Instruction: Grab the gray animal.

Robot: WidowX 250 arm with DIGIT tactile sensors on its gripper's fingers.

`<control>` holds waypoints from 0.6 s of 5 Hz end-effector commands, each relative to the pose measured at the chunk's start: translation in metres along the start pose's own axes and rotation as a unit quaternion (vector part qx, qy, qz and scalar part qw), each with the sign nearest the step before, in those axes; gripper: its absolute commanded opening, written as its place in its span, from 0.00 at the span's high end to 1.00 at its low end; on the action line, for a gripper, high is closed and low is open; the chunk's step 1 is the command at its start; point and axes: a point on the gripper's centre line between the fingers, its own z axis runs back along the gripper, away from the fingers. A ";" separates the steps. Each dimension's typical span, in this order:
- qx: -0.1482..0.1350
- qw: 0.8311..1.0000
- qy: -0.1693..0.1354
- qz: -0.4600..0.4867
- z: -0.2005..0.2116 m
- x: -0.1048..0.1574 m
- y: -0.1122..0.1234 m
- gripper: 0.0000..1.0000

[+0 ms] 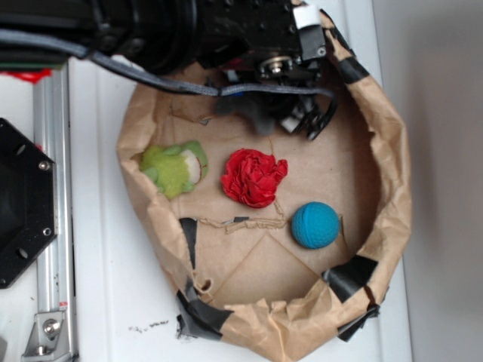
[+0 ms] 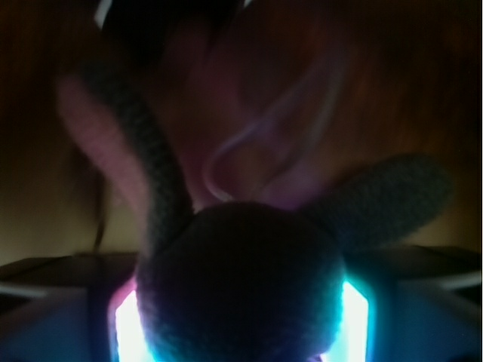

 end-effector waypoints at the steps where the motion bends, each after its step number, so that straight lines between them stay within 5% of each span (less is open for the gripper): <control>1: -0.078 0.980 -0.012 -0.185 0.113 -0.019 -0.038 1.00; 2: -0.046 0.959 0.007 -0.279 0.133 -0.031 -0.052 1.00; 3: -0.048 0.944 -0.008 -0.327 0.146 -0.041 -0.060 1.00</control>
